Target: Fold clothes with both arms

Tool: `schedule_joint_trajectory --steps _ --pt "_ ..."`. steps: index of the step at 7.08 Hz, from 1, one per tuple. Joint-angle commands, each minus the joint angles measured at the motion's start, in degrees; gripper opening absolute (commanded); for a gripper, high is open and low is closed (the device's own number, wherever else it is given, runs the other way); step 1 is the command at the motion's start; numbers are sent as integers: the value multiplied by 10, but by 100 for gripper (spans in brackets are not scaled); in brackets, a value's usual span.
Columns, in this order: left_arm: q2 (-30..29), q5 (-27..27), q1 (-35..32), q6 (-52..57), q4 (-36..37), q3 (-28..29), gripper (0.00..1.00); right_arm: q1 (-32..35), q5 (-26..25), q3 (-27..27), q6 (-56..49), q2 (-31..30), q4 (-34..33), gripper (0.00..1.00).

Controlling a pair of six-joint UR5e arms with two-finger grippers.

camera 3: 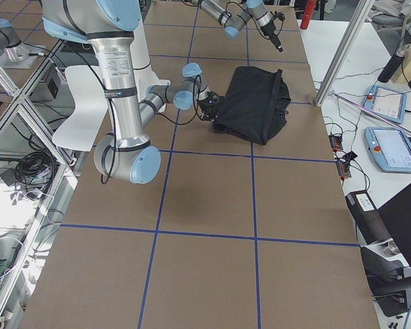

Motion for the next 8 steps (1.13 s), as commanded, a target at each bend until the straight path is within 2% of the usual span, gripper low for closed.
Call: schedule_joint_trajectory --steps 1,3,4,5,6,7,8 --pt "15 -2 1 0 2 -25 87 -94 2 110 78 -5 -139 0" --pt "23 -3 3 -1 2 -39 87 -186 3 146 161 0 -146 0" --pt "24 -4 5 -1 2 -48 87 -219 2 147 203 2 -148 28" --pt "34 -5 9 -1 2 -65 87 -213 1 148 208 -13 -158 99" --pt "45 -11 10 -17 3 -85 88 -211 2 149 208 -22 -190 100" --pt "62 -41 19 -43 2 -119 88 -197 4 159 208 -23 -206 100" --pt "101 -41 41 -45 1 -157 88 -179 5 190 199 -22 -241 100"
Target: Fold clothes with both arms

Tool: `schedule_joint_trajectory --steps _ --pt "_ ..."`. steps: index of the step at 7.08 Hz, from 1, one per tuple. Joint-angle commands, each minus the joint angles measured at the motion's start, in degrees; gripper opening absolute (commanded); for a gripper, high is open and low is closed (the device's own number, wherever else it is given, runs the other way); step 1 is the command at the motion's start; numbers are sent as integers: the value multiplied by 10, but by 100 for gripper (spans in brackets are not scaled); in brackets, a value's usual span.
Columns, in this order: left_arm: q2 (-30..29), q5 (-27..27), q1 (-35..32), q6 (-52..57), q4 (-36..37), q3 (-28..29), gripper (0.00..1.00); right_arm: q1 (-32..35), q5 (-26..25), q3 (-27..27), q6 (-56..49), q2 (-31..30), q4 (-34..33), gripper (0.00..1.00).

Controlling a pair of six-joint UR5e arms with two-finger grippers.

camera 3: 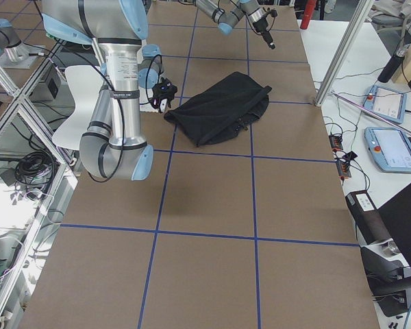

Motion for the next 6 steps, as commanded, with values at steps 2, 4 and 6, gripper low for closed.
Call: schedule_joint_trajectory --steps 2,4,6 --pt "73 9 72 -38 26 -109 87 79 7 59 -39 4 -58 100" --pt "74 114 164 -42 111 -118 82 174 58 58 -121 8 -50 100" --pt "90 119 190 -39 124 -103 70 227 87 49 -172 22 -51 100"
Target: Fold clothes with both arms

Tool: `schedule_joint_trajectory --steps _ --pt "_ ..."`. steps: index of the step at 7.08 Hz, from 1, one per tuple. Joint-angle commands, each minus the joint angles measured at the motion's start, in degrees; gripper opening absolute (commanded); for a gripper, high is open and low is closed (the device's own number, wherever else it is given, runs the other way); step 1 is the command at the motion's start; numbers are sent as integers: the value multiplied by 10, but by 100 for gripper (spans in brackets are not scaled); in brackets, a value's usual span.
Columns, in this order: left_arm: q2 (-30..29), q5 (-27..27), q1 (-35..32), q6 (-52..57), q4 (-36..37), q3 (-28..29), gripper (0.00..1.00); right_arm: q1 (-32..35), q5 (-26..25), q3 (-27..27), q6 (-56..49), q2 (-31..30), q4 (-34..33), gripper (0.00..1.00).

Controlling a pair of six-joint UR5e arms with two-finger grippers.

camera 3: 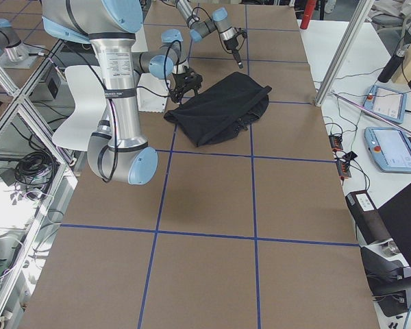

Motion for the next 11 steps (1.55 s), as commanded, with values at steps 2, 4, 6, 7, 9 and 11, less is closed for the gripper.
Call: schedule_joint_trajectory --steps 2,4,6,7,9,11 --pt "15 9 26 0 12 19 63 34 15 -12 -34 15 1 100" --pt "9 9 26 1 12 21 59 35 15 -12 -34 15 0 100" --pt "6 9 27 0 12 29 57 35 15 -12 -33 15 0 100" --pt "4 9 27 -1 12 30 47 35 15 -12 -34 15 1 100" --pt "3 7 27 2 12 31 0 35 15 -12 -34 15 1 100" --pt "2 4 27 4 12 19 0 35 15 -13 -33 15 0 100"
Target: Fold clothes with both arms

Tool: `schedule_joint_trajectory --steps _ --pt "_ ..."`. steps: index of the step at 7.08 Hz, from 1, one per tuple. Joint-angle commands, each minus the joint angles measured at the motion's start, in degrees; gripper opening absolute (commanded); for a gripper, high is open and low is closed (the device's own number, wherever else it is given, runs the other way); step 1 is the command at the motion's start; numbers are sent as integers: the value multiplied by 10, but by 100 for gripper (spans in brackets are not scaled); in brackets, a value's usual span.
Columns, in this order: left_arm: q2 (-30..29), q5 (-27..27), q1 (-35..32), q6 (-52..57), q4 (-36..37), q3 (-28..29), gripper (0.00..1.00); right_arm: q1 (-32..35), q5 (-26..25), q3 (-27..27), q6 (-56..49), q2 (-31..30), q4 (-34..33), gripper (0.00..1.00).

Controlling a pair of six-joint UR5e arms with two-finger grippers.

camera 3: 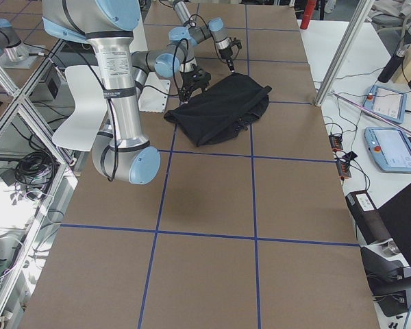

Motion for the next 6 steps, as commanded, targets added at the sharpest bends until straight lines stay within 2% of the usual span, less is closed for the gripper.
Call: schedule_joint_trajectory --steps 1,2,4,6 --pt "0 -3 -2 5 0 -19 0 -1 0 0 0 0 0 100" --pt "0 -2 -9 31 0 -37 0 0 0 0 -1 -1 0 100" --pt "-15 -4 -87 124 0 -24 0 6 0 0 -2 0 1 100" --pt "-153 -4 -136 138 -3 121 0 10 -1 1 -4 -1 0 100"
